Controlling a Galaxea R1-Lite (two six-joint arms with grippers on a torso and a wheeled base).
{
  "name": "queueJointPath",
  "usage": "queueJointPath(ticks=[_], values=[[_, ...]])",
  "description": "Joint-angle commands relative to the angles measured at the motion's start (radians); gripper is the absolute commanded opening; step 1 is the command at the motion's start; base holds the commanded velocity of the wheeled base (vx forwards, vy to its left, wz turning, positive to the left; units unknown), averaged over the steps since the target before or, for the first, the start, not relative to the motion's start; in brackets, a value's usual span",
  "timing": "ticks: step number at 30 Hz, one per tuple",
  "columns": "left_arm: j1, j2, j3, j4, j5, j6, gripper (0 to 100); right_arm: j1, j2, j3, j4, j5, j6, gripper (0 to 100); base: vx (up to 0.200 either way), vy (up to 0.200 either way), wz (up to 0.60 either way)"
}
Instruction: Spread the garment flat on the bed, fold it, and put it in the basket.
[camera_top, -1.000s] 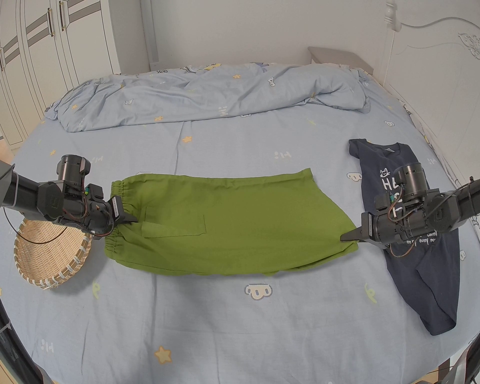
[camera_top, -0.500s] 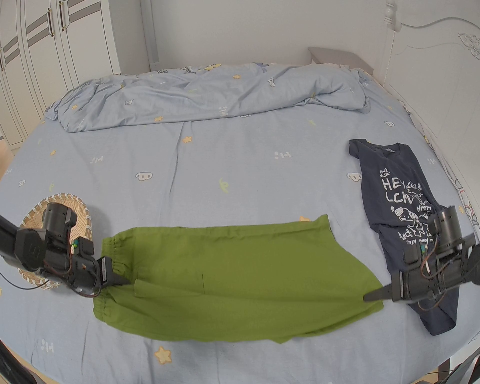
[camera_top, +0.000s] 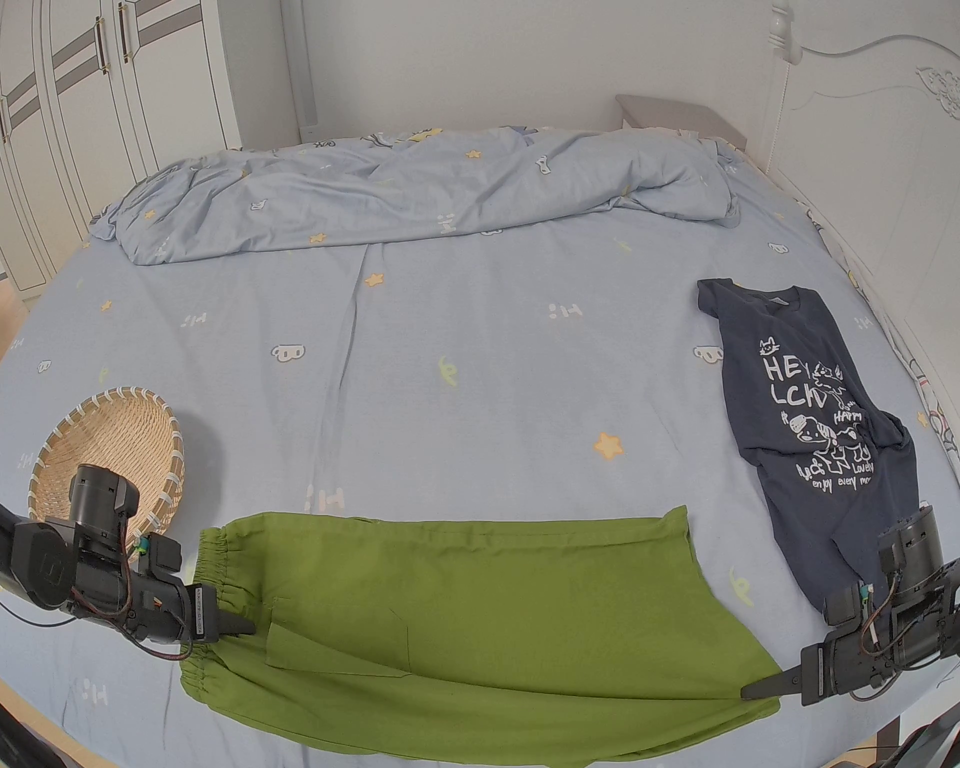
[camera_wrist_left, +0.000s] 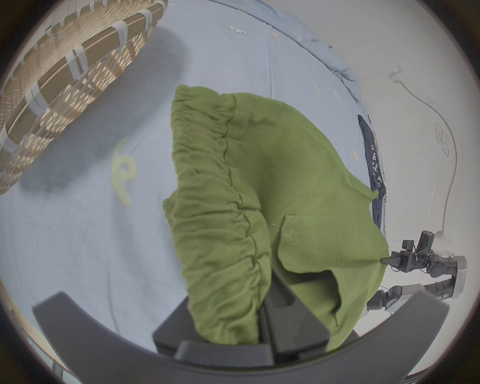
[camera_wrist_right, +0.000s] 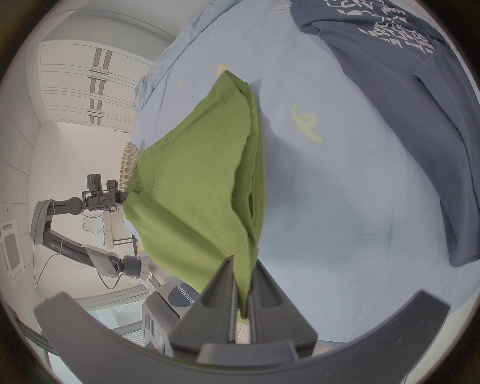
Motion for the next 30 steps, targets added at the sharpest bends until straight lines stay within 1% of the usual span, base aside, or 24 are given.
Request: queueJointPath(ticks=[1, 2, 3, 7, 10, 12, 14, 15, 17, 19, 21, 22, 23, 24, 26, 27, 29, 30], values=[[0.010, 0.007, 0.010, -0.003, 0.003, 0.016, 0, 0.003, 0.027, 0.051, -0.045, -0.001, 0.001, 0, 0.000, 0.000, 0.00], [0.010, 0.006, 0.010, -0.003, 0.004, 0.016, 0, 0.003, 0.032, 0.053, -0.048, -0.001, 0.001, 0, 0.000, 0.000, 0.00], [0.010, 0.004, 0.011, -0.003, 0.003, 0.018, 0, 0.004, 0.048, 0.053, -0.051, -0.001, 0.000, 100, 0.000, 0.000, 0.00], [0.010, -0.004, 0.011, -0.003, 0.003, 0.018, 0, 0.004, 0.070, 0.053, -0.066, -0.001, 0.001, 100, 0.000, 0.000, 0.00], [0.018, -0.040, 0.010, -0.003, 0.003, 0.019, 0, -0.014, 0.062, 0.037, -0.097, -0.004, 0.009, 100, 0.000, 0.000, 0.00], [0.025, -0.065, 0.008, -0.001, 0.003, 0.019, 0, -0.036, 0.058, -0.003, -0.108, -0.005, 0.008, 100, 0.000, 0.000, 0.00], [0.033, -0.109, -0.001, 0.008, 0.003, 0.021, 0, -0.063, 0.048, -0.096, -0.089, -0.005, 0.012, 100, 0.000, 0.000, 0.00], [0.035, -0.112, -0.001, 0.008, 0.003, 0.021, 0, -0.063, 0.048, -0.102, -0.089, -0.005, 0.012, 100, 0.000, 0.000, 0.00], [0.085, -0.149, -0.015, 0.012, 0.004, 0.033, 0, -0.062, 0.050, -0.236, -0.039, -0.005, 0.029, 100, 0.000, 0.000, 0.00], [0.136, -0.155, -0.033, 0.022, 0.004, 0.072, 0, -0.059, 0.051, -0.317, 0.000, -0.005, 0.038, 100, 0.000, 0.000, 0.00], [0.211, -0.152, -0.078, 0.074, 0.004, 0.136, 0, -0.048, 0.058, -0.392, 0.037, -0.004, 0.047, 100, 0.000, 0.000, 0.00], [0.237, -0.149, -0.105, 0.108, 0.004, 0.157, 0, -0.042, 0.064, -0.409, 0.044, -0.004, 0.051, 100, 0.000, 0.000, 0.00], [0.242, -0.149, -0.110, 0.115, 0.004, 0.161, 0, -0.040, 0.064, -0.411, 0.044, -0.004, 0.051, 100, 0.000, 0.000, 0.00], [0.277, -0.146, -0.171, 0.206, 0.003, 0.188, 0, -0.028, 0.084, -0.417, 0.043, -0.005, 0.051, 100, 0.000, 0.000, 0.00], [0.279, -0.146, -0.178, 0.212, 0.004, 0.188, 0, -0.028, 0.084, -0.417, 0.043, -0.005, 0.051, 100, 0.000, 0.000, 0.00], [0.275, -0.154, -0.245, 0.315, 0.000, 0.188, 0, -0.028, 0.093, -0.411, 0.043, -0.005, 0.046, 100, 0.000, 0.000, 0.00], [0.266, -0.160, -0.256, 0.335, -0.002, 0.187, 0, -0.028, 0.096, -0.411, 0.043, -0.007, 0.046, 100, 0.000, 0.000, 0.00], [0.220, -0.188, -0.273, 0.358, 0.001, 0.179, 0, -0.030, 0.101, -0.421, 0.043, -0.008, 0.043, 100, 0.000, 0.000, 0.00]])
